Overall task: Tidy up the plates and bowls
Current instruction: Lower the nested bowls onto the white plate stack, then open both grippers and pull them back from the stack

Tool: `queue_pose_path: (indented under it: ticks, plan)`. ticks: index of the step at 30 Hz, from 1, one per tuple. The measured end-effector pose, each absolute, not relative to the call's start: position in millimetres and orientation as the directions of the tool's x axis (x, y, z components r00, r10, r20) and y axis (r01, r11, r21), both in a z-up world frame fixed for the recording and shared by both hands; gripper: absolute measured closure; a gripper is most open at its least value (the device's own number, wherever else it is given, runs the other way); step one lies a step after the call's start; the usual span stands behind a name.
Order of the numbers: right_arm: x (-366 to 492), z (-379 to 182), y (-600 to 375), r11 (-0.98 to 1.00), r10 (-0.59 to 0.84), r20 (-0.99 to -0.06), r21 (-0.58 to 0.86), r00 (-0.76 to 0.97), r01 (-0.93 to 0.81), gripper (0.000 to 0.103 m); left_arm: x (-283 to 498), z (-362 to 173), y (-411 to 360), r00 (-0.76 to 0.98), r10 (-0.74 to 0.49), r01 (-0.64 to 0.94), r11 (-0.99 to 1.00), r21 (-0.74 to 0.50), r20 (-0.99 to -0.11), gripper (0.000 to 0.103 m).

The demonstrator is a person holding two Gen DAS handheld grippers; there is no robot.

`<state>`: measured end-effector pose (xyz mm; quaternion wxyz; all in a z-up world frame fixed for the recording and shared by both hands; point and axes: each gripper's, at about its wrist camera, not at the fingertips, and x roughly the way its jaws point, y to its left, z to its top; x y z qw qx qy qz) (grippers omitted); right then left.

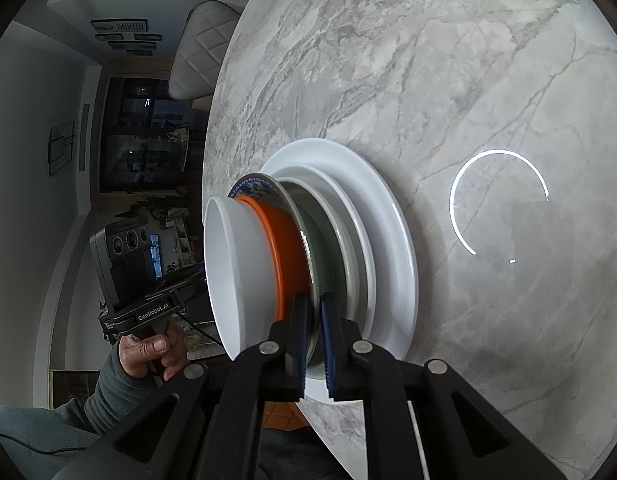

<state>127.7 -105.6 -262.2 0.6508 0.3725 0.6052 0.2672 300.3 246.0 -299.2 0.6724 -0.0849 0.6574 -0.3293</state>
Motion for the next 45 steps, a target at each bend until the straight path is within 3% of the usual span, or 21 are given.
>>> queue_pose_path:
  ticks: [21, 23, 26, 27, 28, 29, 30, 32, 34, 37, 42, 45]
  plan:
    - [123, -256, -101, 0.605, 0.766, -0.617, 0.787, 0.18, 0.121, 0.091, 296, -297, 258, -0.059, -0.581, 0.323, 0.759, -0.566, -0.812, 0.094]
    - [122, -255, -102, 0.609, 0.761, -0.621, 0.784, 0.188, 0.122, 0.089, 296, -294, 261, -0.053, -0.582, 0.321, 0.759, -0.566, -0.811, 0.093]
    - [119, -253, -104, 0.625, 0.741, -0.638, 0.769, 0.207, 0.134, 0.077, 293, -284, 268, -0.031, -0.581, 0.324, 0.764, -0.558, -0.814, 0.089]
    - [117, -251, -107, 0.626, 0.737, -0.64, 0.768, 0.218, 0.139, 0.069, 292, -279, 270, -0.016, -0.575, 0.329, 0.769, -0.547, -0.818, 0.082]
    - [115, -249, -109, 0.625, 0.734, -0.639, 0.768, 0.231, 0.142, 0.059, 290, -274, 273, 0.004, -0.561, 0.337, 0.78, -0.527, -0.828, 0.06]
    - [113, -246, -112, 0.628, 0.726, -0.643, 0.765, 0.245, 0.145, 0.056, 289, -269, 276, 0.025, -0.55, 0.344, 0.789, -0.509, -0.835, 0.027]
    - [110, -243, -114, 0.635, 0.716, -0.649, 0.758, 0.257, 0.148, 0.049, 287, -262, 279, 0.052, -0.548, 0.347, 0.794, -0.499, -0.835, 0.018]
    - [104, -235, -118, 0.654, 0.689, -0.668, 0.74, 0.283, 0.155, 0.036, 285, -251, 286, 0.096, -0.548, 0.346, 0.801, -0.489, -0.831, 0.012]
    - [97, -228, -121, 0.668, 0.66, -0.686, 0.722, 0.305, 0.179, 0.012, 282, -243, 289, 0.117, -0.525, 0.329, 0.821, -0.466, -0.843, 0.002]
    - [87, -215, -124, 0.68, 0.624, -0.696, 0.708, 0.355, 0.192, 0.0, 273, -231, 286, 0.16, -0.475, 0.338, 0.85, -0.404, -0.865, 0.0]
    - [63, -188, -123, 0.703, 0.566, -0.689, 0.69, 0.454, 0.171, 0.0, 240, -200, 271, 0.292, -0.389, 0.38, 0.885, -0.268, -0.874, 0.0]
    - [49, -173, -120, 0.709, 0.551, -0.667, 0.691, 0.502, 0.14, 0.0, 218, -189, 264, 0.312, -0.384, 0.364, 0.893, -0.264, -0.869, 0.0]
